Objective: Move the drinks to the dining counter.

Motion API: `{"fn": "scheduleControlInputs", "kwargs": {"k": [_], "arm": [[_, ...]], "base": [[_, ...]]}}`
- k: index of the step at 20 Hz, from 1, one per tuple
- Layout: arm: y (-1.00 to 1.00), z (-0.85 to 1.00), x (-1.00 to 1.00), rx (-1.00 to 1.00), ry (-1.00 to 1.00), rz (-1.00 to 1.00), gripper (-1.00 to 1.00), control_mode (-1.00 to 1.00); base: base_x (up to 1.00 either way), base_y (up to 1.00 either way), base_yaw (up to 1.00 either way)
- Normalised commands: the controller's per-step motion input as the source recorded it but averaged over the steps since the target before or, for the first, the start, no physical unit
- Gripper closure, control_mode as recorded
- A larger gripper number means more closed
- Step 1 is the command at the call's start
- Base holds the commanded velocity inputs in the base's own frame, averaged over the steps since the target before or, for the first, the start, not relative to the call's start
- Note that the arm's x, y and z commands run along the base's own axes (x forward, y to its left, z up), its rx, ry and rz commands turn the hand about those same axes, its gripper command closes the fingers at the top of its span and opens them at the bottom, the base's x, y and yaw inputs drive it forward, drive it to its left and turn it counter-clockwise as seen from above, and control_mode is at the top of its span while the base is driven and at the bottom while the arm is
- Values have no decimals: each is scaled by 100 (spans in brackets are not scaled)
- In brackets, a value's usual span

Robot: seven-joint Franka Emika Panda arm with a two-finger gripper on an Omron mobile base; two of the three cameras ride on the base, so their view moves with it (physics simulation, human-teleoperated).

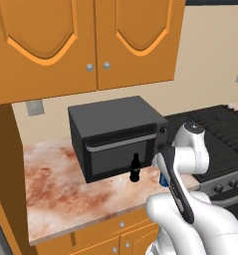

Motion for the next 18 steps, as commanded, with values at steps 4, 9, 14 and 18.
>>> {"fn": "scheduleControlInputs", "kwargs": {"k": [4,9,14,18], "arm": [[-4,-6,8,0,0,0,-100,-100],[-1,-8,23,0,0,0,-100,-100],[0,-7,21,0,0,0,-100,-100],[0,-7,4,0,3,0,-100,-100]], "base": [[0,0,0],[0,0,0],[0,0,0],[0,0,0]]}}
